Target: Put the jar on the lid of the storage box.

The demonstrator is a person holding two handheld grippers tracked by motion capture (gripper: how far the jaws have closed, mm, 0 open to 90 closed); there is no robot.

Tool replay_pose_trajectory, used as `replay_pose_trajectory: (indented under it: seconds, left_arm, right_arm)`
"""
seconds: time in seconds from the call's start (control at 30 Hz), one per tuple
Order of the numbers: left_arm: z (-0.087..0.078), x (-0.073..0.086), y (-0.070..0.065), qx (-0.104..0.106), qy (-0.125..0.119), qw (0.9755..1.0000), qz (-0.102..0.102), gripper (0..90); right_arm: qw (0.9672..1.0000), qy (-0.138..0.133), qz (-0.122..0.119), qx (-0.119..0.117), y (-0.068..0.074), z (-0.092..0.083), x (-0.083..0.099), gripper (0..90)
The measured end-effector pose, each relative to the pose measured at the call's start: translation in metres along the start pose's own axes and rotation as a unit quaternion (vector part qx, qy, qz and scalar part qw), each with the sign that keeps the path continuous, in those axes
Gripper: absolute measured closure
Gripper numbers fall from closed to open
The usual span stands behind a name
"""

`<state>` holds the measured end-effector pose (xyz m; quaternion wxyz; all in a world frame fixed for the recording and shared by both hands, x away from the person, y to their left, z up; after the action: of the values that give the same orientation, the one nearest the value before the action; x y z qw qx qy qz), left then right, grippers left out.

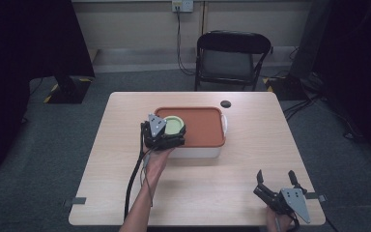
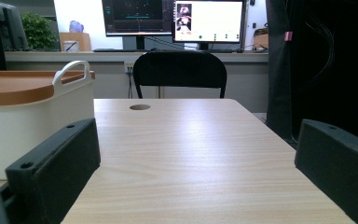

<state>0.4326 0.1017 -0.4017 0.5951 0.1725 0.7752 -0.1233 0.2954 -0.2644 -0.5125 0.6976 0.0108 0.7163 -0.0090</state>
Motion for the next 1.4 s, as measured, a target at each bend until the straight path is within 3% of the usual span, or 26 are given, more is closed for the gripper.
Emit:
replay_pose_trajectory:
  seconds: [0.17,0.43,0.77,0.93,1.03,1.1,1.27,1.4]
  left_arm:
    - [-0.005,-0.002,0.0,0.004,-0.005,0.9999,-0.008,0.0]
    - [-0.022,0.003,-0.003,0.007,-0.037,0.9993,0.002,0.0]
    - [-0.036,0.012,-0.003,0.015,-0.039,0.9991,-0.012,0.0]
    - [-0.048,0.015,-0.006,0.018,-0.062,0.9979,-0.007,0.2]
    - [-0.053,0.019,-0.005,0.018,-0.064,0.9978,-0.009,0.0]
    - [-0.057,0.023,-0.006,0.014,-0.069,0.9975,0.001,0.0]
    - [-0.068,0.032,-0.005,0.019,-0.074,0.997,-0.013,0.0]
    - [-0.078,0.039,-0.005,0.013,-0.079,0.9967,-0.011,0.0]
  right_arm:
    - [1.0,0.0,0.0,0.0,0.0,0.0,0.0,0.0]
    - [1.0,0.0,0.0,0.0,0.0,0.0,0.0,0.0]
    - [1.0,0.0,0.0,0.001,0.0,0.0,0.0,0.0]
    - [1.0,0.0,0.0,0.001,0.0,0.0,0.0,0.0]
    - [1.0,-0.001,0.0,0.001,0.0,0.0,0.0,0.0]
    - [1.0,-0.001,0.0,0.0,0.0,0.0,0.0,0.0]
    - [1.0,0.0,0.0,0.0,0.0,0.0,0.0,0.0]
    - [1.0,-0.001,0.0,0.0,0.0,0.0,0.0,0.0]
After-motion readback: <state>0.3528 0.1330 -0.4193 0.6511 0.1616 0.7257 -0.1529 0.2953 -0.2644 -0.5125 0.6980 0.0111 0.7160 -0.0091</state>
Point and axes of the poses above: each handheld gripper's, and its own axes: z roughly forward along the jaws, x roughly out of its underside, y roughly to its left, the point moved 1 cm from there along z, roughly forward along the jaws, and after that the axes turned 3 degrees about y, right-handed, at the moved point
